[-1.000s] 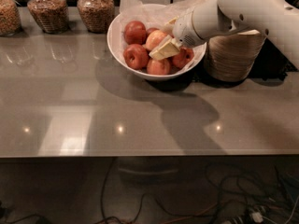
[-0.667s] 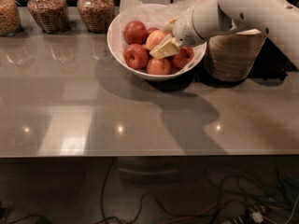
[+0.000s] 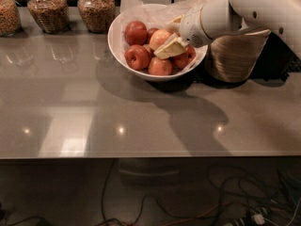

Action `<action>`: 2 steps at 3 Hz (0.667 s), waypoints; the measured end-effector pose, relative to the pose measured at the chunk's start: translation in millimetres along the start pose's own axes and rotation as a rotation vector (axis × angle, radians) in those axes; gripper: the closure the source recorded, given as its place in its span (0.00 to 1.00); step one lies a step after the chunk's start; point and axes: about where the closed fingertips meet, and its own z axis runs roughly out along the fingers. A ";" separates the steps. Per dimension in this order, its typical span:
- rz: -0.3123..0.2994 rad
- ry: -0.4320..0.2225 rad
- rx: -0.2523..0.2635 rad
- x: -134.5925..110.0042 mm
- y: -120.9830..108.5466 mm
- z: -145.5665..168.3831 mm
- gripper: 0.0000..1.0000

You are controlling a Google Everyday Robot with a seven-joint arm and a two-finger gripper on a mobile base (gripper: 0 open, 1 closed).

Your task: Pick apple from white bowl

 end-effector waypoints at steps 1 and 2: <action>-0.035 -0.051 -0.018 -15.0 4.8 -17.4 1.00; -0.070 -0.075 -0.067 -26.3 20.4 -45.5 1.00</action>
Offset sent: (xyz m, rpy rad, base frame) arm -0.0834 -0.0172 0.0560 0.0120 -0.0029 0.2005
